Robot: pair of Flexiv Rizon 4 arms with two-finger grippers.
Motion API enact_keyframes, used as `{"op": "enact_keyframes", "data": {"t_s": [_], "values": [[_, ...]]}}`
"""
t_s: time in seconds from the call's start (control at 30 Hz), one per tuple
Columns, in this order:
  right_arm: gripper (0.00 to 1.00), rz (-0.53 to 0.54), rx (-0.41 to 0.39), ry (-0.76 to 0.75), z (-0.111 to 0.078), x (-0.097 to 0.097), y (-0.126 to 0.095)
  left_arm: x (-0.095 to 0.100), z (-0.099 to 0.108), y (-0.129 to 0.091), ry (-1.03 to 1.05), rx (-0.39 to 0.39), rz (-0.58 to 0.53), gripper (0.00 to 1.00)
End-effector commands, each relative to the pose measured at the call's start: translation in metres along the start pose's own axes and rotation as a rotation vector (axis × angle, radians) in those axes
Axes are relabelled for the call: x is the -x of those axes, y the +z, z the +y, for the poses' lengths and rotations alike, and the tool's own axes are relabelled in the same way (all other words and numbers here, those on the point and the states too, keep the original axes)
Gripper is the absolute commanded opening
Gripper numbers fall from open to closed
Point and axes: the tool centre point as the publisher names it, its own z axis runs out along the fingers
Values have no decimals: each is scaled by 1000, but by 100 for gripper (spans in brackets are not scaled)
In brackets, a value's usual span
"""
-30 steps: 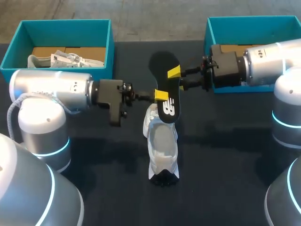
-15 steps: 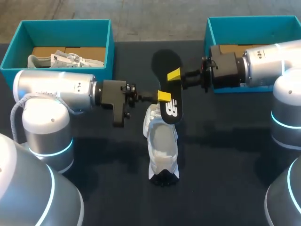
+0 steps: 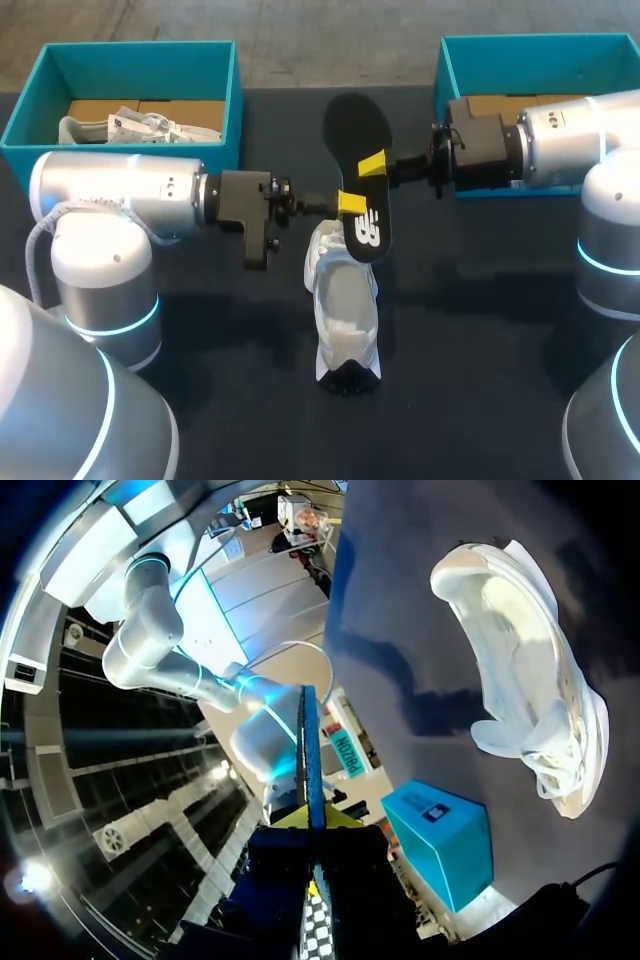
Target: Take the shoe out of the shoebox, open the shoe tongue, remove and reinsert the insole, then place the shoe into the shoebox
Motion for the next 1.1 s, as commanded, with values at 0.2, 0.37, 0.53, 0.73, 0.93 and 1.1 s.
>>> {"op": "enact_keyframes", "data": {"t_s": [0.2,0.37,0.53,0.73,0.93,1.1], "values": [[0,7,0,0,-1,5,0,5,-3,-20,-19,22,12,100],[0,5,8,2,-2,10,-3,9,0,-53,-71,83,18,100],[0,17,7,-5,-4,17,-3,14,1,-81,-68,56,84,100],[0,24,6,1,-9,28,-1,16,7,-108,-126,-27,247,100],[0,6,2,10,-11,39,6,16,15,-127,-167,-59,326,100],[0,-1,8,22,-12,50,13,13,26,-138,-206,-94,366,100]]}}
